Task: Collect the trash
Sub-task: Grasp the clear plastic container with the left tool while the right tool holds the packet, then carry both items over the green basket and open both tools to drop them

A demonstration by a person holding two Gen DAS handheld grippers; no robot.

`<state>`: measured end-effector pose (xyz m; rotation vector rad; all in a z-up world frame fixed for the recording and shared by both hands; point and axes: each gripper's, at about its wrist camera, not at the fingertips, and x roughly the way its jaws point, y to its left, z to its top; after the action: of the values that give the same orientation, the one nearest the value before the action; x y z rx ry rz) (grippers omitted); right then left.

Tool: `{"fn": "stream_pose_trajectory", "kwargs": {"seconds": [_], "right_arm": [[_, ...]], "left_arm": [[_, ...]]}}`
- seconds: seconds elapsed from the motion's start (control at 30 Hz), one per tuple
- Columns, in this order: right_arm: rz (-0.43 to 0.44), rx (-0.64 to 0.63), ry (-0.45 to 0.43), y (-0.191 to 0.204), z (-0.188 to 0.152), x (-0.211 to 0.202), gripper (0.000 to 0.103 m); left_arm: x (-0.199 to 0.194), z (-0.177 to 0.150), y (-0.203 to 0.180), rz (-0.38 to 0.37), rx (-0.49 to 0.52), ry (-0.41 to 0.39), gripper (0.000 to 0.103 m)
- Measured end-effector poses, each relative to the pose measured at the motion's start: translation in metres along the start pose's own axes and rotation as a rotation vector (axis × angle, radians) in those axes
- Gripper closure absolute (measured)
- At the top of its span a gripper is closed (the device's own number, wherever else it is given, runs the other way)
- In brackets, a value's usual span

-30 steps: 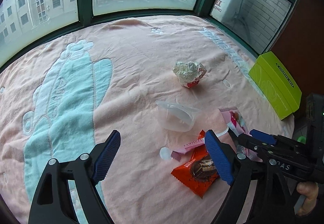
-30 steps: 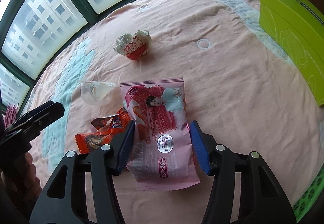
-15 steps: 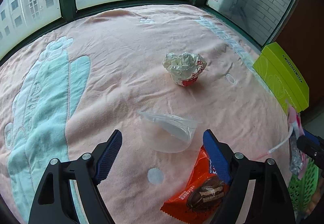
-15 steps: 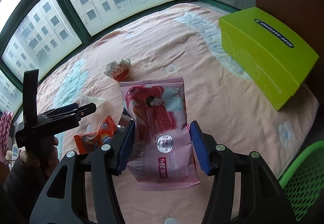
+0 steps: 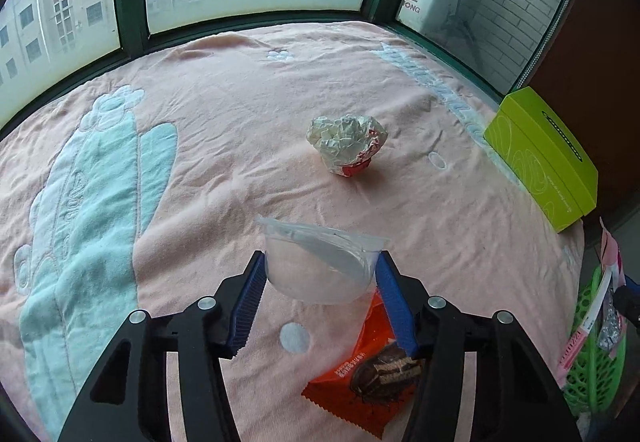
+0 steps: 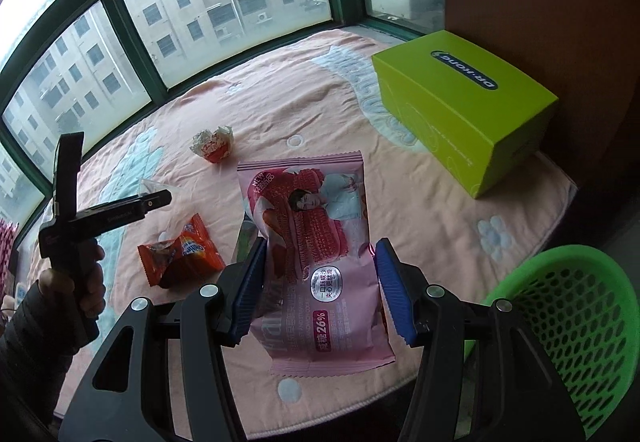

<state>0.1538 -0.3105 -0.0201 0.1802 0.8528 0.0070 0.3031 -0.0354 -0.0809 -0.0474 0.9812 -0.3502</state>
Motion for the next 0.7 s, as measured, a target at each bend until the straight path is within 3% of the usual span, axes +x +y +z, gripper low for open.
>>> {"fn": "stream_pose_trajectory", "kwargs": {"seconds": [0.3, 0.7], "right_arm": [[-0.05, 0.032, -0.024, -0.025, -0.033, -0.039, 0.048], [-0.159, 0.092, -0.035, -0.071, -0.075, -0.08, 0.048]], "left_arm": [[-0.051, -0.011, -0.023, -0.032, 0.012, -0.062, 0.049], [-0.088, -0.04, -0.093, -0.141, 0.099, -0.089, 0.049]]}}
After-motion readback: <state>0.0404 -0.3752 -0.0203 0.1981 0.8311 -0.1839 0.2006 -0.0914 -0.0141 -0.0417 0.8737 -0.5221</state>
